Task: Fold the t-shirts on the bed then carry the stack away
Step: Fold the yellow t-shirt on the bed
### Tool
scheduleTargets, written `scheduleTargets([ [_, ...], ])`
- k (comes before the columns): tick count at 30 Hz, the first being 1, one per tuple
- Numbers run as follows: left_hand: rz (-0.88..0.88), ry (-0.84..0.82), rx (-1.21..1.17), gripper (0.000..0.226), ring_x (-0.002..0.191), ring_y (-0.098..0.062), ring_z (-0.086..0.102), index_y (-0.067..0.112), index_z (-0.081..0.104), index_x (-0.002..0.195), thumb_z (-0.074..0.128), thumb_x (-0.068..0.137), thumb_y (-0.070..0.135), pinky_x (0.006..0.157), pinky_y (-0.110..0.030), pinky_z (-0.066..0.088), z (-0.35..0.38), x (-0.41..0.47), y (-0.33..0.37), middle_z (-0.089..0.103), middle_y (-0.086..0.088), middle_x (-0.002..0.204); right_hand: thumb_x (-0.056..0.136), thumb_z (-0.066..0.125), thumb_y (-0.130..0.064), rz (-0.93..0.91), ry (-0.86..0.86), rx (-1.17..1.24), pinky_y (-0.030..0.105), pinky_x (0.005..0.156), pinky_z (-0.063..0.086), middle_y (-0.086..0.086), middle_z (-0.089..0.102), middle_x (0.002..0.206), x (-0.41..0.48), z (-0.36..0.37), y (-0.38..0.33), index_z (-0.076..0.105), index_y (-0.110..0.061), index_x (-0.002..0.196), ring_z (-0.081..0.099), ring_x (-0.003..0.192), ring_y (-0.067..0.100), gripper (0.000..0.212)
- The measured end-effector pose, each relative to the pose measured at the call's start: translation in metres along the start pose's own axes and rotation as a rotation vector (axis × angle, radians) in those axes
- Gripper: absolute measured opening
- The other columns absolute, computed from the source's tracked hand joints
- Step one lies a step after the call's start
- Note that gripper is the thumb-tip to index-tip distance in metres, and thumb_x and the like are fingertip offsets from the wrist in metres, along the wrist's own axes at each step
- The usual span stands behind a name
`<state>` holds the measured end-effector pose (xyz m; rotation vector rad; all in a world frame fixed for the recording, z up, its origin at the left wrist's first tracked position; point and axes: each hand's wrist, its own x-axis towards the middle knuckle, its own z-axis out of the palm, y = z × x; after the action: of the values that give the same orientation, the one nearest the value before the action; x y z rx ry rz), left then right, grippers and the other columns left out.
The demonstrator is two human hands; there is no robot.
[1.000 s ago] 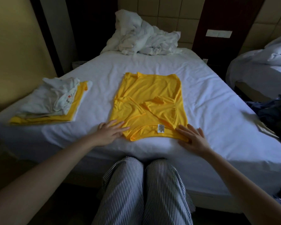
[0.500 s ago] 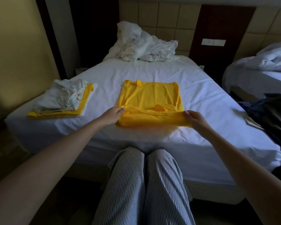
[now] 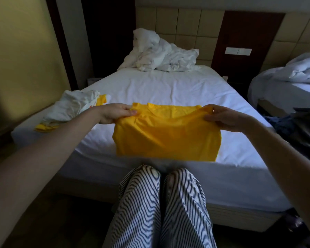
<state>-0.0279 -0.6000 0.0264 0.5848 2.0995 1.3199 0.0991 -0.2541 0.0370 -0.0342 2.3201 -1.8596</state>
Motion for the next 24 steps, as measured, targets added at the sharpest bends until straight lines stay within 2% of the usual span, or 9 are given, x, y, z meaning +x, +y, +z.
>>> scheduleTargets([
  [2,0.008,0.193,-0.018,0.056,0.098,-0.021,0.063,0.01,0.054,0.129,0.064,0.082,0.04,0.086,-0.032,0.052,-0.009,0.022,-0.002,0.065,-0.006,0.113,0.088,0.062,-0.012,-0.033,0.187,-0.017,0.028,0.067,0.058,0.013,0.058,0.109,0.02,-0.005,0.003,0.047,-0.009,0.119,0.062,0.096,0.026,0.035],
  [4,0.02,0.299,0.015,0.044,0.094,-0.02,0.06,0.007,0.053,0.129,0.055,0.093,0.031,0.083,-0.033,0.05,-0.015,0.044,-0.003,0.061,-0.007,0.11,0.094,0.052,-0.005,-0.057,0.288,0.002,0.026,0.067,0.057,0.012,0.056,0.105,0.043,-0.015,0.007,0.045,-0.01,0.119,0.06,0.088,0.02,0.027],
  [10,0.011,0.453,0.158,0.031,0.085,-0.02,0.058,0.008,0.061,0.118,0.056,0.094,0.028,0.071,-0.028,0.049,-0.027,0.109,-0.005,0.061,-0.007,0.099,0.091,0.057,-0.006,0.007,0.493,0.035,0.025,0.057,0.05,0.007,0.056,0.087,0.12,-0.037,0.02,0.051,-0.014,0.111,0.056,0.073,0.017,0.022],
  [13,0.023,0.479,0.163,0.015,0.077,-0.02,0.055,0.013,0.062,0.097,0.056,0.094,0.026,0.065,-0.025,0.045,-0.038,0.141,-0.007,0.058,-0.01,0.092,0.088,0.06,-0.008,0.018,0.575,-0.003,0.031,0.062,0.049,0.011,0.058,0.091,0.159,-0.053,0.031,0.055,-0.018,0.106,0.056,0.076,0.022,0.021],
  [16,0.072,0.526,0.189,0.016,0.079,-0.022,0.053,0.017,0.058,0.079,0.056,0.094,0.023,0.063,-0.027,0.042,-0.048,0.176,-0.011,0.055,-0.013,0.089,0.088,0.058,-0.006,0.025,0.64,-0.053,0.019,0.046,0.046,0.008,0.056,0.08,0.197,-0.065,0.042,0.055,-0.018,0.104,0.052,0.064,0.016,0.021],
  [18,0.076,0.559,0.254,0.012,0.09,-0.025,0.06,0.012,0.065,0.092,0.057,0.094,0.021,0.071,-0.029,0.046,-0.05,0.202,-0.024,0.063,-0.015,0.096,0.087,0.058,-0.004,0.038,0.683,-0.133,0.014,0.037,0.04,0.008,0.056,0.079,0.22,-0.069,0.055,0.057,-0.016,0.106,0.051,0.055,0.009,0.023],
  [20,0.069,0.565,0.354,0.027,0.11,-0.026,0.06,0.006,0.064,0.115,0.055,0.094,0.021,0.088,-0.03,0.044,-0.045,0.225,-0.048,0.065,-0.015,0.117,0.086,0.058,-0.003,0.071,0.704,-0.277,0.018,0.041,0.036,0.011,0.055,0.084,0.238,-0.069,0.082,0.059,-0.007,0.108,0.051,0.059,0.01,0.023],
  [21,0.045,0.545,0.405,0.031,0.115,-0.025,0.058,0.006,0.063,0.12,0.054,0.095,0.024,0.091,-0.029,0.042,-0.038,0.232,-0.061,0.063,-0.014,0.123,0.086,0.058,-0.004,0.099,0.674,-0.368,0.021,0.047,0.036,0.012,0.056,0.083,0.242,-0.064,0.097,0.058,-0.002,0.109,0.053,0.066,0.015,0.023],
  [24,-0.035,0.596,0.473,0.052,0.11,-0.029,0.06,0.006,0.069,0.106,0.043,0.092,0.048,0.087,-0.033,0.044,-0.026,0.25,-0.092,0.066,-0.017,0.115,0.087,0.056,-0.031,0.013,0.633,-0.557,0.032,0.072,0.038,0.016,0.064,0.092,0.249,-0.05,0.133,0.064,0.0,0.101,0.058,0.09,0.03,0.034],
])
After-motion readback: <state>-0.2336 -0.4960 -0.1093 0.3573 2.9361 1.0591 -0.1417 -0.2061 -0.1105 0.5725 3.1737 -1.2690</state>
